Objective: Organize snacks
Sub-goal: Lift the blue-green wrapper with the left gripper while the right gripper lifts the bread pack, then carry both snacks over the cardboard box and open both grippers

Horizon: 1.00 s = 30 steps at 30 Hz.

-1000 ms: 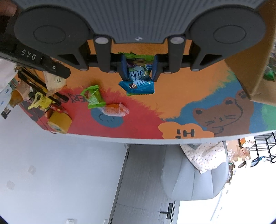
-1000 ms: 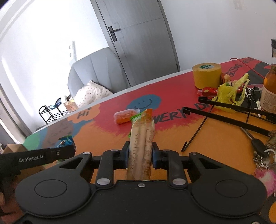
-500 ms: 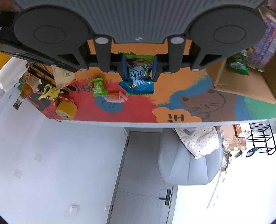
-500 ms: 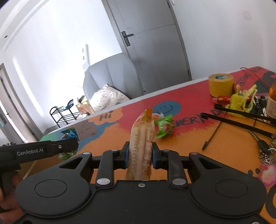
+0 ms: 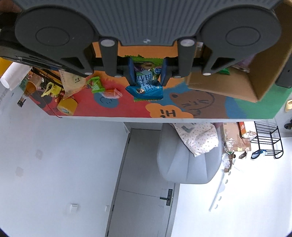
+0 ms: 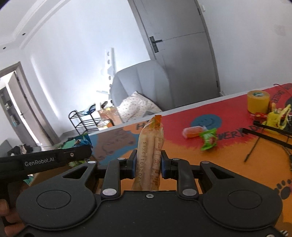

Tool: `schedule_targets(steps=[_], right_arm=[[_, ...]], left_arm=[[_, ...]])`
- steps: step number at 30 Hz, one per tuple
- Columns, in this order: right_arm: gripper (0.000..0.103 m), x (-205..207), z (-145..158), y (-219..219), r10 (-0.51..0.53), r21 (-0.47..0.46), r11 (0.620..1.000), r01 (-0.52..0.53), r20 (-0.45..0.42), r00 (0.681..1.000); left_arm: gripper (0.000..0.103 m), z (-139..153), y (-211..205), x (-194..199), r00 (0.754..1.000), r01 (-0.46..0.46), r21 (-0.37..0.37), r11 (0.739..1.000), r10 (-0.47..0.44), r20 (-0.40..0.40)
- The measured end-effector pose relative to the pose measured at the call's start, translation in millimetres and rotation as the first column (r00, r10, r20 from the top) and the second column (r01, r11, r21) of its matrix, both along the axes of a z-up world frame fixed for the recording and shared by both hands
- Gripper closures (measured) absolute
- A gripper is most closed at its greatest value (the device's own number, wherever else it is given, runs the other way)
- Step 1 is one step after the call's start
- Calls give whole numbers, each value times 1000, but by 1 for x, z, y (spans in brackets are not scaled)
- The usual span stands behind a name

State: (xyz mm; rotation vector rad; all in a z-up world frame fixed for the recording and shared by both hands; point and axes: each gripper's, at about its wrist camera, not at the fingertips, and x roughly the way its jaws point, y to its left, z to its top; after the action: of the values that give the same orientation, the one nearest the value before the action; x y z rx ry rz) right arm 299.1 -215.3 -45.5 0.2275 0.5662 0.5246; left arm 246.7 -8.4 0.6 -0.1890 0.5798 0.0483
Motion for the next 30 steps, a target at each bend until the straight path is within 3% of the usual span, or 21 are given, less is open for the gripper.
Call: schedule_targets(steps=[10, 30], right_arm=[[80, -9, 12, 30, 49, -13, 999, -49, 31, 998], [80, -26, 16, 101, 155, -68, 986, -152, 40, 987]], left_arm=[[75, 13, 28, -25, 999, -39, 5, 999, 39, 27], [75, 0, 101, -50, 989, -144, -28, 989, 144, -30]])
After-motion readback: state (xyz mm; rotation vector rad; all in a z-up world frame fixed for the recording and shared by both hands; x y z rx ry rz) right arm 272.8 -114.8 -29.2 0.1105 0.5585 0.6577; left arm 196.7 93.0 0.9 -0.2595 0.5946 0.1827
